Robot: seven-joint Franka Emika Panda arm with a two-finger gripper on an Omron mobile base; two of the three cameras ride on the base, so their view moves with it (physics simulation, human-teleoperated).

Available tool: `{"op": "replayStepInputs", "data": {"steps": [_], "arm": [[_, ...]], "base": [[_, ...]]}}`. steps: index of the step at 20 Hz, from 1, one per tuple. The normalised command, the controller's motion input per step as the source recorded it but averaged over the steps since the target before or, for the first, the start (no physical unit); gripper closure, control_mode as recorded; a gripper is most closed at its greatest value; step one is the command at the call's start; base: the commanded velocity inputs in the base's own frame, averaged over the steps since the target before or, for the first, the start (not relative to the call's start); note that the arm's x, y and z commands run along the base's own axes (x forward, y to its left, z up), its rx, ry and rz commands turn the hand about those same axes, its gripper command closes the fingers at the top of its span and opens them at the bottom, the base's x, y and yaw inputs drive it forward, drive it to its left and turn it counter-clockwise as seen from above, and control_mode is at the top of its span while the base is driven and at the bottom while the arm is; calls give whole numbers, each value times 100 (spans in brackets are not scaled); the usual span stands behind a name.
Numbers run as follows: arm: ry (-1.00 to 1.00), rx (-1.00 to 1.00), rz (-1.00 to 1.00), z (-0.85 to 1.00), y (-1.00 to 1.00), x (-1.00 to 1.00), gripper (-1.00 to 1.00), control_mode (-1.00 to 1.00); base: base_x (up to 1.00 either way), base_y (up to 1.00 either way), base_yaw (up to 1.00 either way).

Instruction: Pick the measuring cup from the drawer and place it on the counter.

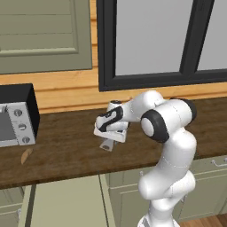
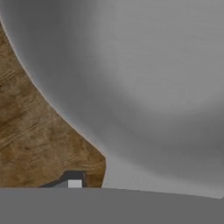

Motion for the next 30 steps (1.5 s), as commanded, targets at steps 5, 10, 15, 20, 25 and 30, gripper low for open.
{"op": "replayStepInputs", "data": {"steps": [5,10,15,20,25,30], "arm": [[-16,0,0,10,-7,-24,-100,-100],[-12,3,0,36,-18,-21,-100,-100],[-6,6,0,20,-29,-18,-100,-100],[-11,8,0,31,-40,-48,-100,-100],[-32,7,0,72,-39,-66,-100,-100],[-31,8,0,93,-57,-87,-100,-100]], "base": [[0,0,0],[0,0,0],[0,0,0],[0,0,0],[0,0,0],[0,0,0]]}}
